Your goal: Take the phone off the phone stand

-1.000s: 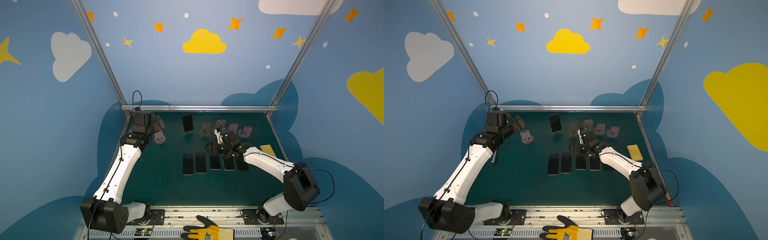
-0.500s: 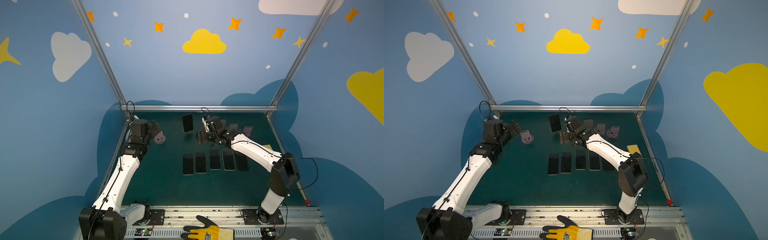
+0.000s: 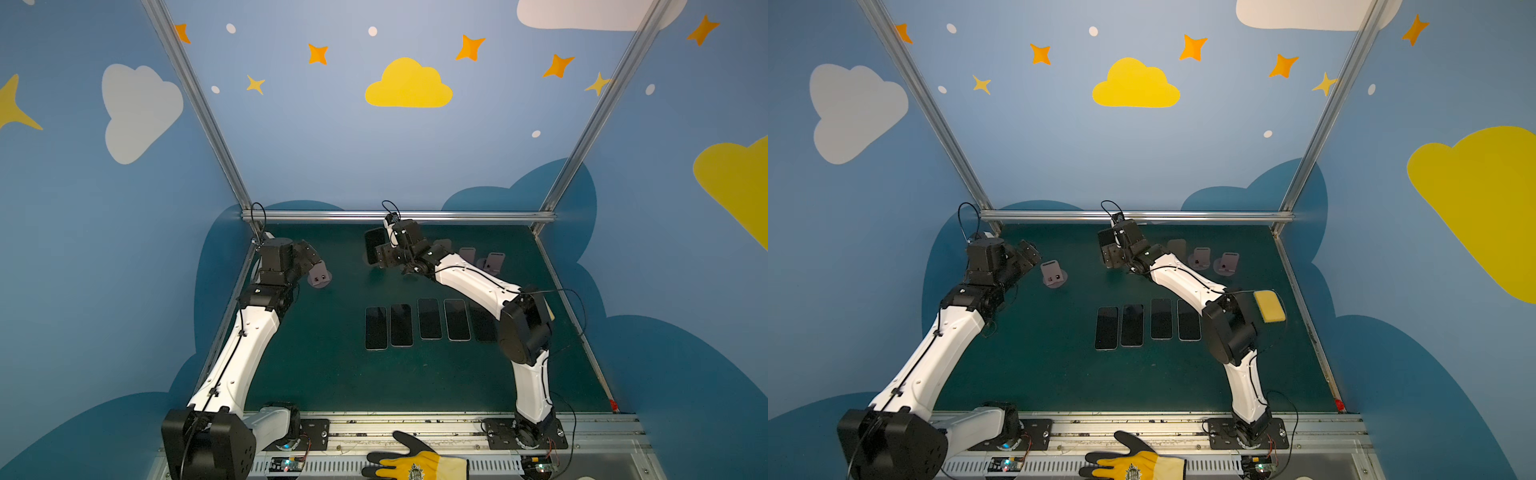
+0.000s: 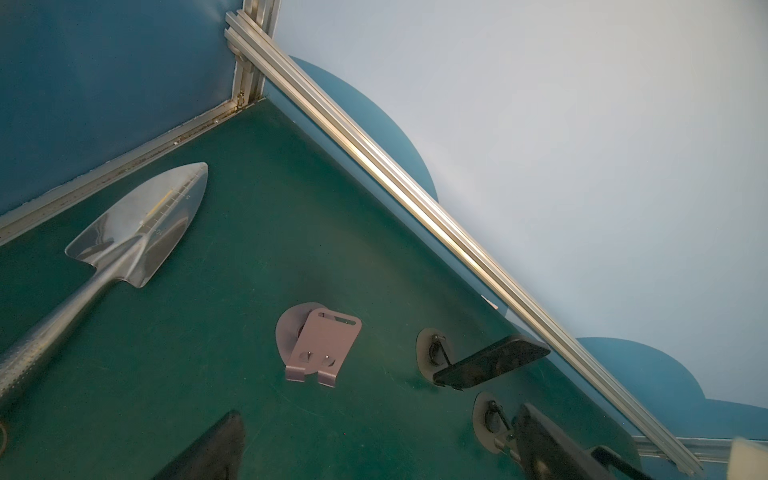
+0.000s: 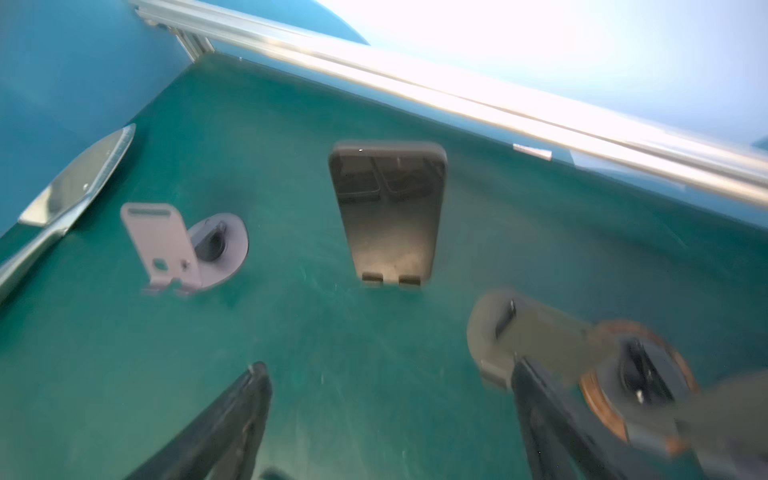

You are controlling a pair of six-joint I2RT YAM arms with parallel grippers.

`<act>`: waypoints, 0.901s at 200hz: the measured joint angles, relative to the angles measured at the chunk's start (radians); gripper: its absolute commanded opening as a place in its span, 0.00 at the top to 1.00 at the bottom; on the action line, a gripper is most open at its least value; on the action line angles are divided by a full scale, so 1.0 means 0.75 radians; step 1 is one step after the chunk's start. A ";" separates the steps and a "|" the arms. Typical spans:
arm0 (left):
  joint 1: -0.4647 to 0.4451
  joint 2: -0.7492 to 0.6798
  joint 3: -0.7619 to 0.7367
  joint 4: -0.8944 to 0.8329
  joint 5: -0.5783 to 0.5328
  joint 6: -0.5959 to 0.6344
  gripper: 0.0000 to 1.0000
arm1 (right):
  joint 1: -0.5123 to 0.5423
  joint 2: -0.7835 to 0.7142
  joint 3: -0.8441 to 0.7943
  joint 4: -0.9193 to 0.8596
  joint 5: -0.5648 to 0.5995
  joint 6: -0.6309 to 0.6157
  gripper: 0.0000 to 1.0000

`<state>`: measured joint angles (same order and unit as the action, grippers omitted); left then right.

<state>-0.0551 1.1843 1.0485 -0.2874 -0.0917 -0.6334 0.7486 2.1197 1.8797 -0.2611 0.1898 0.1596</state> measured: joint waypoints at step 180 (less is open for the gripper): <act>0.050 0.042 -0.013 0.034 0.083 -0.015 0.00 | -0.068 0.543 0.737 -0.069 -0.047 0.039 0.06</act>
<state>-0.0177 1.2156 1.0386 -0.2623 -0.0292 -0.6445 0.6979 2.5271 2.4321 -0.3130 0.1543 0.1886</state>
